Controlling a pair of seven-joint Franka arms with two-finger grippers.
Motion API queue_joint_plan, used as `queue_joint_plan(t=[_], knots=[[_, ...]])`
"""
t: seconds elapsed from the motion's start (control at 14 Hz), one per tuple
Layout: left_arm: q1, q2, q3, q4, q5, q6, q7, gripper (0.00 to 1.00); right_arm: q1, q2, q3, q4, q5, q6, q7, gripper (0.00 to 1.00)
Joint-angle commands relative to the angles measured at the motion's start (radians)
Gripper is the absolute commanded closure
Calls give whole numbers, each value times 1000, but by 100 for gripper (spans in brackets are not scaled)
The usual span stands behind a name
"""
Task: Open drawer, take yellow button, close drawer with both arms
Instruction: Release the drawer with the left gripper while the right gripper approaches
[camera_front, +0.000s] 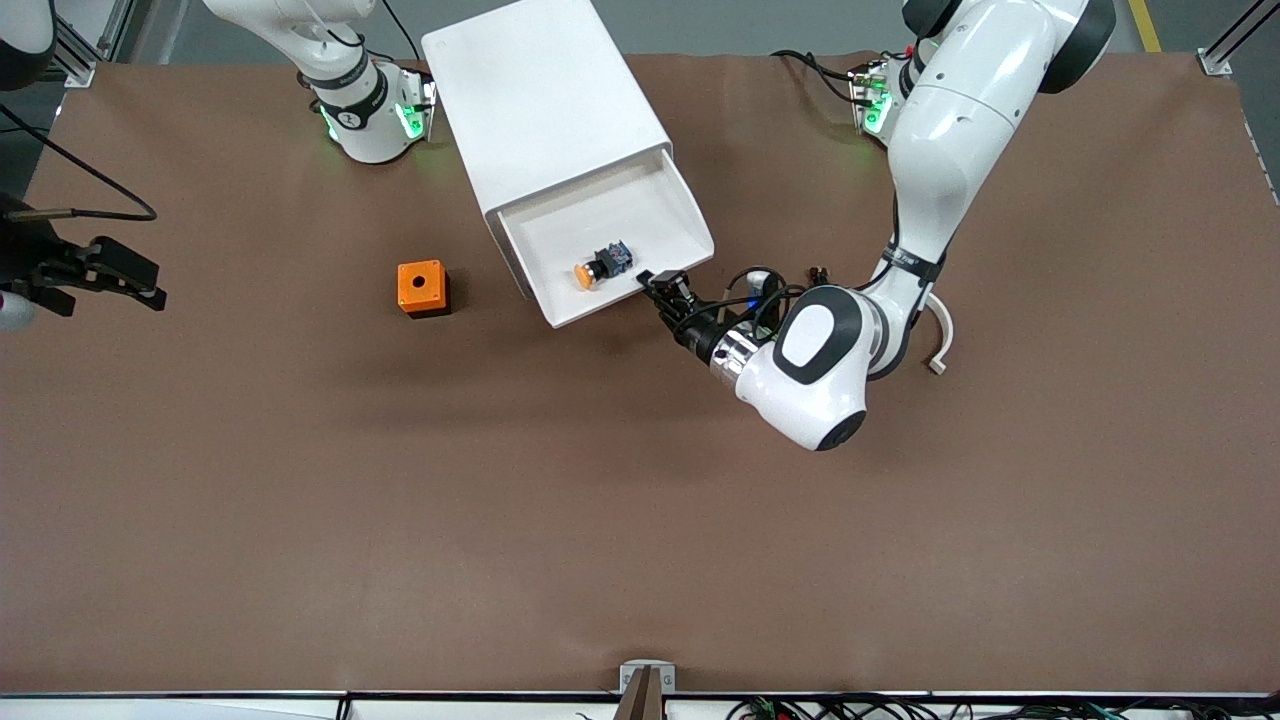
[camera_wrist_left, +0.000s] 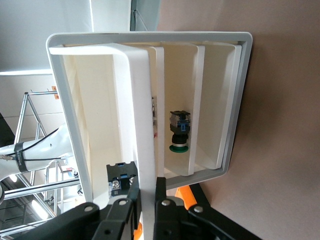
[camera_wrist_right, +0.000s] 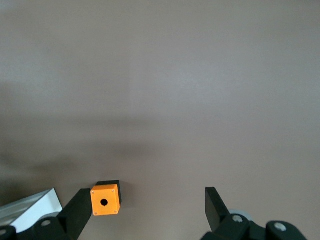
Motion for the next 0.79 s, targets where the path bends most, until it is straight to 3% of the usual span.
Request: queue_joint_plan(t=[0.0,0.21,0.36,0.71], knots=[[10,-2,21,11,4,-10,20,0,39,18,1,17,6,22,130,0],[19,-8,24,52,28,-15,39,0,86,33,0,17,-9,25,169,0],[31,-9,24,94,105,-15,80,0,131,44,0,17,-9,22,228,0],[129,-46,36,106,329,-13,391,0,339,46,0,17,-17,14,670,0]])
